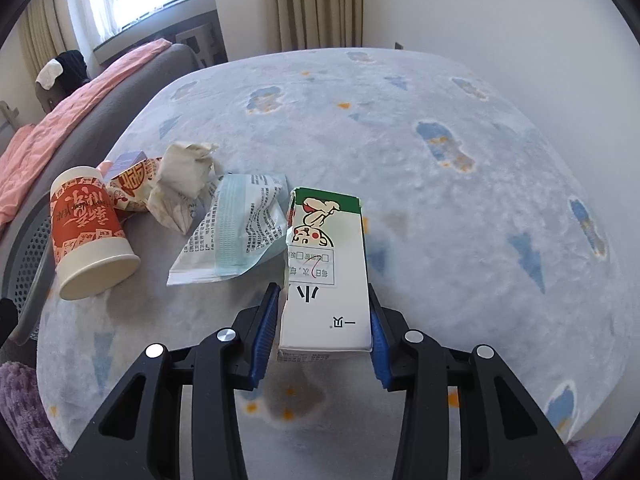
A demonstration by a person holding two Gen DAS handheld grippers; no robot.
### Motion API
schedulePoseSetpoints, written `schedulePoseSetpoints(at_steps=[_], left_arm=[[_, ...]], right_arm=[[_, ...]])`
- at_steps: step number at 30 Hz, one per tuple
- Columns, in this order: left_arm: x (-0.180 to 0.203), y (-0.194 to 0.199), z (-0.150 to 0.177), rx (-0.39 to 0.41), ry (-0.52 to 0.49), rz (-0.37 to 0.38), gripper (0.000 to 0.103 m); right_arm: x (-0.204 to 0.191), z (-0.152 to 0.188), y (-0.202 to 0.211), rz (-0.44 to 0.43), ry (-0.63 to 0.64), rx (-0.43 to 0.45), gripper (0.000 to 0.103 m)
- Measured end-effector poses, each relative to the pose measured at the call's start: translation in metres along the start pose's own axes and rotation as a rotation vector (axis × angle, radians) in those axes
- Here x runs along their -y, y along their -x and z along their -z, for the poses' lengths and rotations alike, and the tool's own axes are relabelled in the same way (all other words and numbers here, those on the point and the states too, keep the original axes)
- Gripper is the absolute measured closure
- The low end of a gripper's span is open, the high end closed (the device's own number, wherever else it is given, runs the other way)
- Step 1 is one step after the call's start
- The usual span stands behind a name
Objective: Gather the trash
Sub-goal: 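Grasp the red-and-white paper cup with the left tool while the right tool holds the carton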
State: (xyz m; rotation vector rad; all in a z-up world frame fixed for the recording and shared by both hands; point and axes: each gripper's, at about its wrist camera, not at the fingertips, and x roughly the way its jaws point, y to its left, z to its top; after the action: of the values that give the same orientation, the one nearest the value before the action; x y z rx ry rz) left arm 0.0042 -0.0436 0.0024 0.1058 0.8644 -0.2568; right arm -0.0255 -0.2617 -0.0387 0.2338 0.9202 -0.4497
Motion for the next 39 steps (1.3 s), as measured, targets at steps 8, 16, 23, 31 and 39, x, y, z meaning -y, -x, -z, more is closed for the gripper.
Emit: schedulePoseSetpoints(at_steps=[8, 16, 23, 31, 39], left_arm=[[0.012, 0.012, 0.004, 0.017, -0.009, -0.006, 0.024], [0.025, 0.008, 0.006, 0.002, -0.019, 0.002, 0.024], [0.033, -0.001, -0.004, 0.008, -0.015, -0.003, 0.024], [0.051, -0.028, -0.031, -0.007, 0.008, 0.031, 0.024], [0.061, -0.067, -0.04, -0.033, 0.006, -0.032, 0.024]], right_arm=[[0.015, 0.003, 0.027, -0.085, -0.025, 0.068, 0.063], [0.034, 0.015, 0.042, -0.123, -0.073, 0.072, 0.063], [0.039, 0.017, 0.041, -0.149, -0.091, 0.071, 0.063], [0.044, 0.015, 0.034, -0.195, -0.119, 0.059, 0.063], [0.048, 0.016, 0.029, -0.24, -0.146, 0.038, 0.063]])
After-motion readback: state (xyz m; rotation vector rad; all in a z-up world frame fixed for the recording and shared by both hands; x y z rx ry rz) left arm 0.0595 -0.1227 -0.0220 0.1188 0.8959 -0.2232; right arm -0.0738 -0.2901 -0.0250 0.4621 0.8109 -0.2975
